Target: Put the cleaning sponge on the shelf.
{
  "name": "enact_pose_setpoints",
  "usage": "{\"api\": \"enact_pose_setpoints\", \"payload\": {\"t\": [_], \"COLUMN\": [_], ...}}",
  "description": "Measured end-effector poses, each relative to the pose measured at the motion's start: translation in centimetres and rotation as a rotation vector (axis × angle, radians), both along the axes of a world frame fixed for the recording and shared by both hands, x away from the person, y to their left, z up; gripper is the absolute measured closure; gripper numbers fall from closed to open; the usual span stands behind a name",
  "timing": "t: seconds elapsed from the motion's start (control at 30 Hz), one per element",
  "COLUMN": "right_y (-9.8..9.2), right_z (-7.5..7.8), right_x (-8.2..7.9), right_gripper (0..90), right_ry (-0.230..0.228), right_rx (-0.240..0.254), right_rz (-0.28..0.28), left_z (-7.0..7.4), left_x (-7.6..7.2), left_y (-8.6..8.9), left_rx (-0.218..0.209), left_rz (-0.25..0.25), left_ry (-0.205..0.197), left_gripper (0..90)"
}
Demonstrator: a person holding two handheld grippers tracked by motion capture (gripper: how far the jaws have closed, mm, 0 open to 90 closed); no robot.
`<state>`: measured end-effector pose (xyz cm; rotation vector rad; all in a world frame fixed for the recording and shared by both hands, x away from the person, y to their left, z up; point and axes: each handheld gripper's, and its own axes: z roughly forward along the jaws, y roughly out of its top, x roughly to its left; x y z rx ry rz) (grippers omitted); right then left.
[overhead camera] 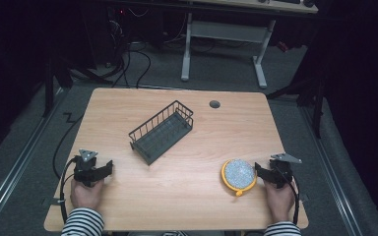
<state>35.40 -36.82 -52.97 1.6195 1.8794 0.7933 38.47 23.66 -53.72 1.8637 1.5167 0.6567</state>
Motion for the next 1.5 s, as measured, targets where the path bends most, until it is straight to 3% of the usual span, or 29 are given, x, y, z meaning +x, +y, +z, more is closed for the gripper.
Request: {"api": "enact_pose_setpoints", "payload": {"t": [0.57,0.8,0.93,0.97,1.03,1.13,1.33,1.5], "right_y": [0.0,0.1,0.1,0.1,0.1,0.1,0.1,0.1], "right_z": [0.0,0.0,0.0,0.0,0.0,0.0,0.0,0.0], "right_x": [0.0,-0.1,-0.1,-0.1,-0.1,-0.1,-0.1,-0.1], "right_gripper": [34.3,36.2,36.0,35.9,35.8,35.4,34.9,34.8], "right_ry": [-0.001,-0.002,-0.002,-0.002,-0.001,-0.001,0.000,0.000], "right_rx": [-0.003,0.000,-0.001,0.000,-0.001,-0.001,0.000,0.000], "right_rz": [0.010,0.029,0.031,0.032,0.032,0.032,0.034,0.034], "left_z": [0.0,0.1,0.6,0.6,1.0,2.1,3.9,5.3], "left_x": [0.1,0.0,0.1,0.1,-0.1,-0.3,-0.4,-0.1], "left_y": [-0.2,-0.2,-0.2,-0.2,-0.4,-0.6,-1.3,-2.0], "left_rx": [-0.004,-0.014,-0.085,-0.085,-0.092,-0.144,-0.162,-0.150], "left_rz": [0.015,-0.021,-0.009,-0.009,-0.012,-0.034,-0.069,-0.100], "left_ry": [0.007,0.005,0.029,0.029,0.012,0.006,0.000,-0.008], "left_gripper": [25.6,30.1,31.8,32.6,34.5,36.7,37.2,36.5]}}
